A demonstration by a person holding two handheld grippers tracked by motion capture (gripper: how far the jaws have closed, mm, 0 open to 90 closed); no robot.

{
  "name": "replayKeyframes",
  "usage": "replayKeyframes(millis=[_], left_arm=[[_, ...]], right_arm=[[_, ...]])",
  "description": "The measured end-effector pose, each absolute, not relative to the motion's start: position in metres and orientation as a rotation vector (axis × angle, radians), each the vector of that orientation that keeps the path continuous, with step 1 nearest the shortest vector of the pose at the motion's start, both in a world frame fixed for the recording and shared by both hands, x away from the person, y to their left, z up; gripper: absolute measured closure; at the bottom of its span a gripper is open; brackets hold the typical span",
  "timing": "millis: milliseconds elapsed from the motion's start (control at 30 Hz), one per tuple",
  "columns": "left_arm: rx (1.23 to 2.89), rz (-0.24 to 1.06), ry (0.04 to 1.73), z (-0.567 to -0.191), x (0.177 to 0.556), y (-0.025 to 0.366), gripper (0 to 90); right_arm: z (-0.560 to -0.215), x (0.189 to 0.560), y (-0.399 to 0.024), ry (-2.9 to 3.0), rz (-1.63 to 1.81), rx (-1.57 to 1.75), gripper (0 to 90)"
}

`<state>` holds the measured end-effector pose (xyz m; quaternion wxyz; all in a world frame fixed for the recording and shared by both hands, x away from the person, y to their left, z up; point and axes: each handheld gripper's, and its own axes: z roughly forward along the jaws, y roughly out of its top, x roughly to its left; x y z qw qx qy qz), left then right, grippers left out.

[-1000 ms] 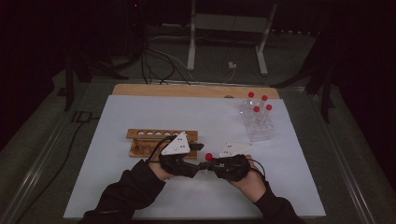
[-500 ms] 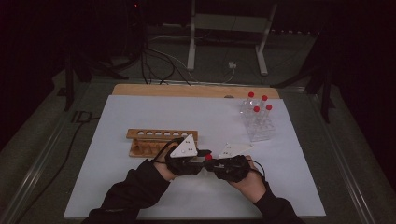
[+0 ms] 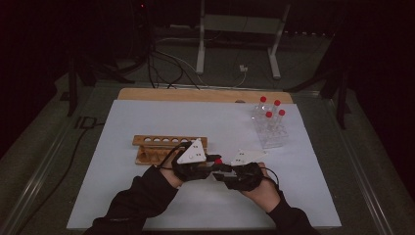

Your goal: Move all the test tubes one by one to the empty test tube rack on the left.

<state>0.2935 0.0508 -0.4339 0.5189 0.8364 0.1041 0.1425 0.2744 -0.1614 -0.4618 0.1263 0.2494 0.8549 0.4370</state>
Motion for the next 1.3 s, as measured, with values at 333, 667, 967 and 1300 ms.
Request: replayKeyframes(millis=[333,667,967,1300], left_arm=[[1.961,0.408,0.289,-0.408,0.304,0.071,72.0],[1.933,0.453,0.329,-0.391,0.315,0.084,72.0],[1.922,0.49,0.367,-0.386,0.328,0.09,72.0],[1.9,0.538,0.424,-0.384,0.345,0.097,71.9]], right_arm=[[-0.456,0.273,-0.167,2.42,1.315,0.749,41.0],[-0.451,0.274,-0.173,2.349,1.357,0.805,17.8],[-0.448,0.276,-0.18,2.307,1.406,0.842,1.2],[-0.447,0.277,-0.186,2.267,1.42,0.839,0.0]])
